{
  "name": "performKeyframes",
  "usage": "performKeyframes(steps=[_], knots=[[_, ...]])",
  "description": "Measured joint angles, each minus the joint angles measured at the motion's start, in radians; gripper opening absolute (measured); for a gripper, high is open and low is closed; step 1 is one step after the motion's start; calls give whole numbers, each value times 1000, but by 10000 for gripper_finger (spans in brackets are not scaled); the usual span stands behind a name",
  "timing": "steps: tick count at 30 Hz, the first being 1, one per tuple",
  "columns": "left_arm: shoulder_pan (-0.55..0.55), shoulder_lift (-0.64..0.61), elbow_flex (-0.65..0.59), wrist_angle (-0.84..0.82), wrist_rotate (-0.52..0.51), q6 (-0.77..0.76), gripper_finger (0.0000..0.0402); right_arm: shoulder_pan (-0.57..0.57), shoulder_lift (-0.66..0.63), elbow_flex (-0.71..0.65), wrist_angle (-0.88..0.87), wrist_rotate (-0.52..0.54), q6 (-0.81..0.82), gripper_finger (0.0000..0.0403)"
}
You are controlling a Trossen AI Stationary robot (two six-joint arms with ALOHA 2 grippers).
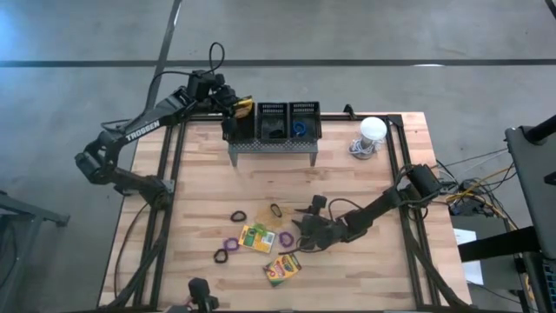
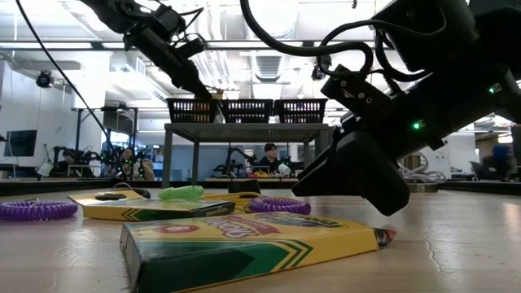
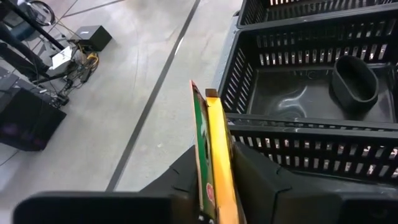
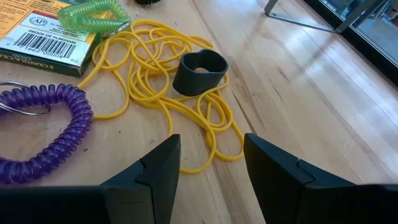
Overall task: Pick & Place Office Desk Supplies
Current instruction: Put the yellow crayon box in the left black bin on the shelf, then put the black rubber band in the middle black bin on the shelf
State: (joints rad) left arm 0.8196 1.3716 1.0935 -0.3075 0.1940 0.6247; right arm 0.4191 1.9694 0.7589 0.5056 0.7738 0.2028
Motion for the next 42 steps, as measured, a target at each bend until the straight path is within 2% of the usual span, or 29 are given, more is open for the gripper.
performKeyframes(steps=[10,17,21,34,39,42], knots=[[0,-4,3,9,-1,0,180,0,0,0,0,0,0,173],[0,-20,7,35,-46,8,210,0,6,0,2,0,-1,173],[0,-24,7,20,-73,76,209,0,8,2,2,0,-1,173],[-26,-30,7,18,-92,161,186,0,9,2,2,0,-1,173],[-63,-52,7,16,-138,161,176,-1,9,2,2,0,-1,173],[-103,-86,8,16,-198,161,172,-1,9,2,2,0,-1,173]])
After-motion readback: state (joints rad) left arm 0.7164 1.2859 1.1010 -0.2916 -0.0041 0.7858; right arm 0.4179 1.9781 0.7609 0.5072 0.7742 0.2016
